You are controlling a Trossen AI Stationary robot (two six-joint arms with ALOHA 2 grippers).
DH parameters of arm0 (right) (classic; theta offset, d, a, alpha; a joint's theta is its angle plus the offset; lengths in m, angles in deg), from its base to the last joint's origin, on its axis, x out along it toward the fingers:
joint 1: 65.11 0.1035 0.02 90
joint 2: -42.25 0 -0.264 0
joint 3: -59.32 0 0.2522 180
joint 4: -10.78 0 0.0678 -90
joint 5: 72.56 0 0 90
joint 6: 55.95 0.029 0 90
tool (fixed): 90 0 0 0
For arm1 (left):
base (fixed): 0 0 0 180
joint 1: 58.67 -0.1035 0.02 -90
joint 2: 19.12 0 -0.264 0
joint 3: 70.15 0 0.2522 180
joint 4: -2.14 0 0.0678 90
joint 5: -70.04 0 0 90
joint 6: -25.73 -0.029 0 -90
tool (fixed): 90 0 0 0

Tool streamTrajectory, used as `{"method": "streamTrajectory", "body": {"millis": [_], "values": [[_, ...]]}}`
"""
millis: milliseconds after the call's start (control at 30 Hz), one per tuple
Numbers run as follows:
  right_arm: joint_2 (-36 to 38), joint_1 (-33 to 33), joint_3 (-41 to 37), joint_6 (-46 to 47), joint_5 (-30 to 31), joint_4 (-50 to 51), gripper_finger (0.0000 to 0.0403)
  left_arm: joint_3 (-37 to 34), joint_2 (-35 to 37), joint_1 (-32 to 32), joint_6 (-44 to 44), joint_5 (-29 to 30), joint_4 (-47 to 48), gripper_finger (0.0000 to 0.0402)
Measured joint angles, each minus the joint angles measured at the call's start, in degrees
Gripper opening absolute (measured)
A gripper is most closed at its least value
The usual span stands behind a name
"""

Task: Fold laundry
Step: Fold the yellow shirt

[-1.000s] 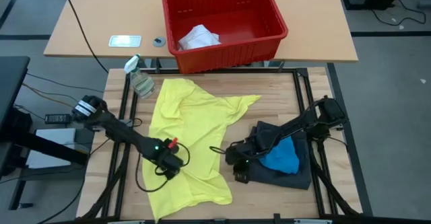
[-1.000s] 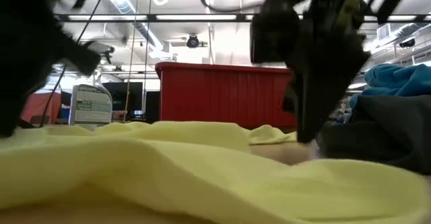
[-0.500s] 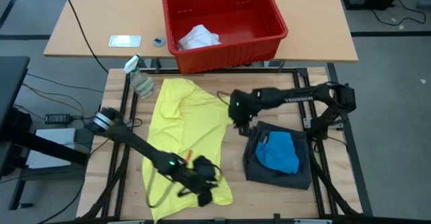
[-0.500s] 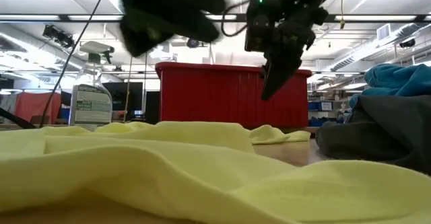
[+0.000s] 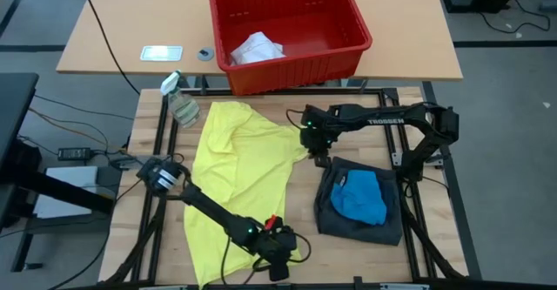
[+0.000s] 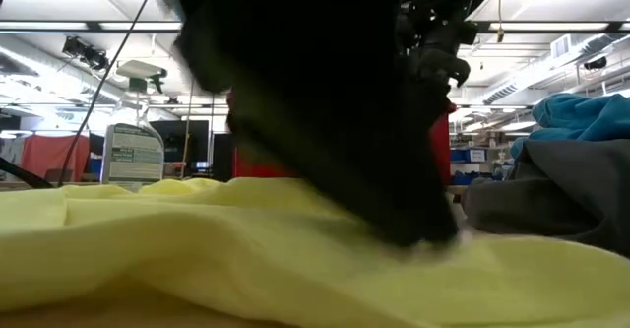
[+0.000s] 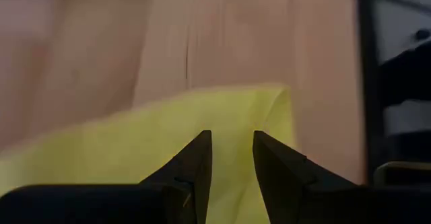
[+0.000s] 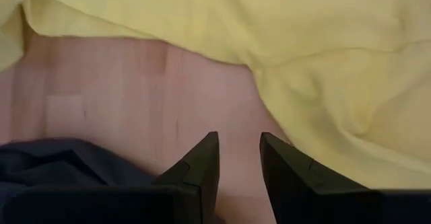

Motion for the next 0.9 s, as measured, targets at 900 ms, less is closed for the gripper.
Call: {"method": "streamTrajectory", "body": {"millis": [900], "values": [[-11.1,-14.53,-0.11,-14.76,9.36,-5.66,0.0122,-0.05,-0.87,2.6,18.12,-9.37,-1.83,0.0002]]}}
